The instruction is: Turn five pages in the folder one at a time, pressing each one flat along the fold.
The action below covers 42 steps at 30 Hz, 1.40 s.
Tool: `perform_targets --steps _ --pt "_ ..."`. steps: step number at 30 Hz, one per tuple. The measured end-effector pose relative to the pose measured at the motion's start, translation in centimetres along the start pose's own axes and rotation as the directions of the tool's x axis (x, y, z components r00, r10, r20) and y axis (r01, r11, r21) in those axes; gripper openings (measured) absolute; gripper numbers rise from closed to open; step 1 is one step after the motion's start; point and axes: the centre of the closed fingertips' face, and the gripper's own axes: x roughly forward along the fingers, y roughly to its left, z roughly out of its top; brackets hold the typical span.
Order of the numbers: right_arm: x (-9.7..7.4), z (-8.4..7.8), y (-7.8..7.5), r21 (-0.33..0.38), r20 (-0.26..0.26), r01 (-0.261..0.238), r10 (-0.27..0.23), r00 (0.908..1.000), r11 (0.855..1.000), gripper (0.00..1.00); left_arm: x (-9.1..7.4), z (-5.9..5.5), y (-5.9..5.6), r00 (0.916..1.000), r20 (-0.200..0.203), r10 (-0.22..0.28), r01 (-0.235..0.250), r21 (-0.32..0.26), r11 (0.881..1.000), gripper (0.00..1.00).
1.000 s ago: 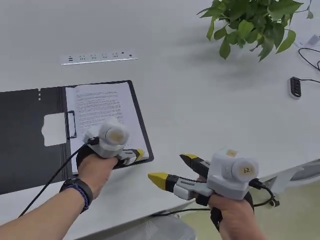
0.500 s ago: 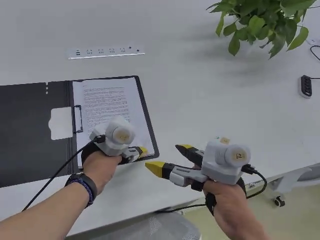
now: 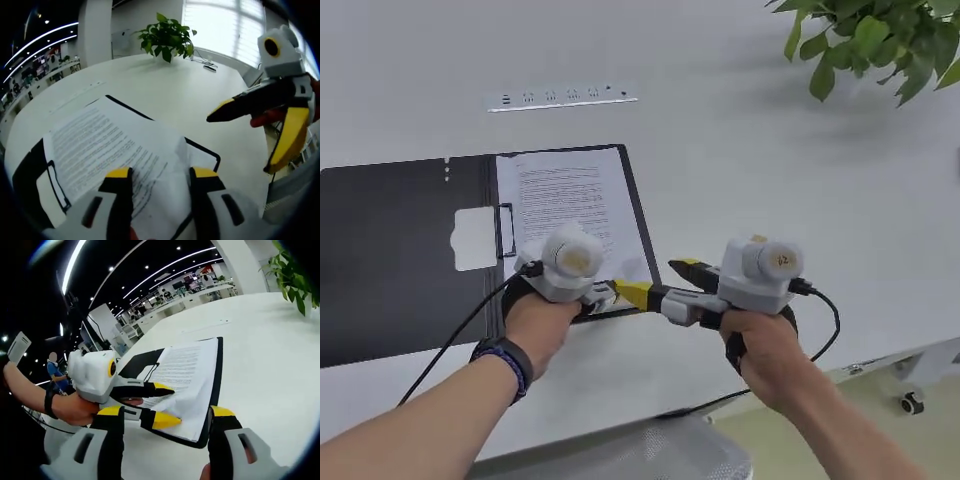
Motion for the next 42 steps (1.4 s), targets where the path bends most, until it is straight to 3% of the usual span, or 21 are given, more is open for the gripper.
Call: perform_targets --steps 2,6,15,24,30,37,42 --pt "0.6 0.0 -0.4 0.033 0.006 -0.027 0.026 0.9996 0.999 0.63 -0.1 -0.1 0.0 1.0000 0.000 -0.001 0.001 -0.005 1.000 0.46" --pt "2.0 0.0 -1.8 0.115 0.020 -0.033 0.031 0.9993 0.993 0.62 -0.3 -0.3 0.0 1.0000 0.004 -0.005 0.005 -0.016 1.000 0.45" --pt "3.7 -0.3 -1.6 0.160 0.006 -0.074 0.074 0.9972 0.984 0.60 -0.8 -0.8 -0.2 0.9999 0.002 -0.013 0.013 -0.022 1.000 0.45" --pt "4.0 -0.2 -1.4 0.183 0.021 -0.082 0.080 0.9966 0.980 0.55 -1.5 -1.2 -0.3 0.9997 0.012 -0.022 0.022 -0.046 0.999 0.45" --pt "3.7 0.1 -1.3 0.201 0.046 -0.091 0.083 0.9954 0.975 0.49 -2.4 -1.5 -1.0 0.9991 0.010 -0.040 0.041 -0.077 0.996 0.53" --pt "2.9 -0.2 -0.8 0.215 0.072 -0.084 0.070 0.9950 0.973 0.32 -4.5 -1.9 -0.7 0.9994 0.027 -0.020 0.022 -0.093 0.995 0.61" --pt "2.7 -0.4 -0.7 0.214 0.090 -0.074 0.056 0.9944 0.974 0.12 -5.7 -2.3 0.0 0.9994 0.034 -0.007 0.011 -0.100 0.995 0.63"
